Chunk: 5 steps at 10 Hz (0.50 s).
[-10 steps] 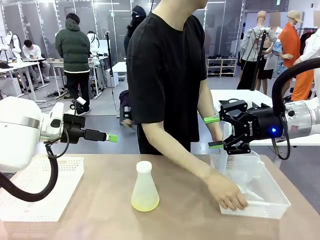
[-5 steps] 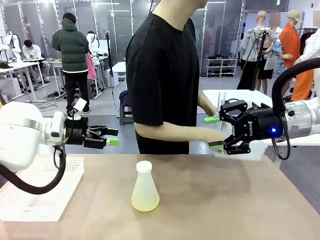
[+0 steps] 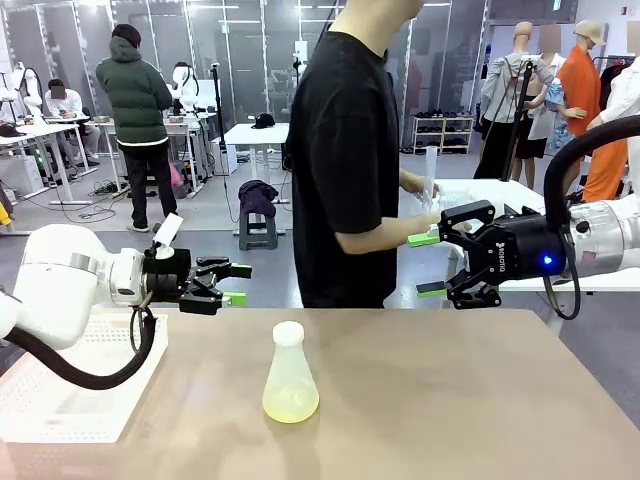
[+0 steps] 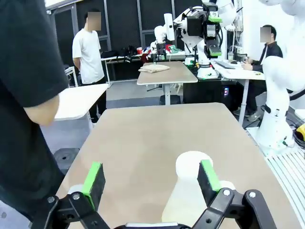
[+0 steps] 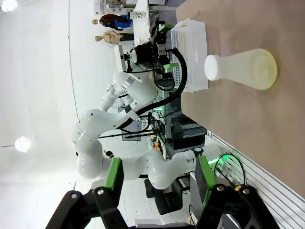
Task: Prepare the solutions needed for the experiment.
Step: When the human places the Big flask in the center of the table, pick up the Big flask and place it in the left Organizing basket.
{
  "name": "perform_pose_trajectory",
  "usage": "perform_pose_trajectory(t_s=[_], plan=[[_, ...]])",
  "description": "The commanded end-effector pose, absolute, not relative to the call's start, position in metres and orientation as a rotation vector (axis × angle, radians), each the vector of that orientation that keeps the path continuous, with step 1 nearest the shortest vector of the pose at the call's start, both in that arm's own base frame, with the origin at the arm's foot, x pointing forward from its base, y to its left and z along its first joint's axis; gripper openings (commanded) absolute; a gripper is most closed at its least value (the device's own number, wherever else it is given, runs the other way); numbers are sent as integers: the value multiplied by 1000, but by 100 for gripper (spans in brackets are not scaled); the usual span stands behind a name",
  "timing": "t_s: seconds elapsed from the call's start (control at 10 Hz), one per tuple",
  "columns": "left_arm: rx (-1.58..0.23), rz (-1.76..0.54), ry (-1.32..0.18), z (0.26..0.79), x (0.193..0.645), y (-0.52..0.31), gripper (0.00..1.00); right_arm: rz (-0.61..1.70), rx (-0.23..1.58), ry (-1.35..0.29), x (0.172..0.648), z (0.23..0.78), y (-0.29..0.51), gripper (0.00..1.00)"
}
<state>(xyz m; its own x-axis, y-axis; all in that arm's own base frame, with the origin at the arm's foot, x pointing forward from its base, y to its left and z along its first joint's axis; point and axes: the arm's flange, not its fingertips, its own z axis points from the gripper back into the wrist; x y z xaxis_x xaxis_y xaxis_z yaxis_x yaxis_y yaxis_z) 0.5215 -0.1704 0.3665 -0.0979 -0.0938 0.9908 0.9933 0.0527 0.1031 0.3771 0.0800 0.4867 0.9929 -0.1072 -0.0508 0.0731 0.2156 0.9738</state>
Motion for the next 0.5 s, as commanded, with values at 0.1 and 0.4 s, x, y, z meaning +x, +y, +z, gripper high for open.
perform_pose_trajectory(t_s=[0.1,0.4], plan=[[-1033,-1277,-1238,365,522,-168,100,-127,1361,-31,377,487,81,77],[-1043,-1276,-1242,366,523,-166,100,-127,1361,-31,377,487,81,77]])
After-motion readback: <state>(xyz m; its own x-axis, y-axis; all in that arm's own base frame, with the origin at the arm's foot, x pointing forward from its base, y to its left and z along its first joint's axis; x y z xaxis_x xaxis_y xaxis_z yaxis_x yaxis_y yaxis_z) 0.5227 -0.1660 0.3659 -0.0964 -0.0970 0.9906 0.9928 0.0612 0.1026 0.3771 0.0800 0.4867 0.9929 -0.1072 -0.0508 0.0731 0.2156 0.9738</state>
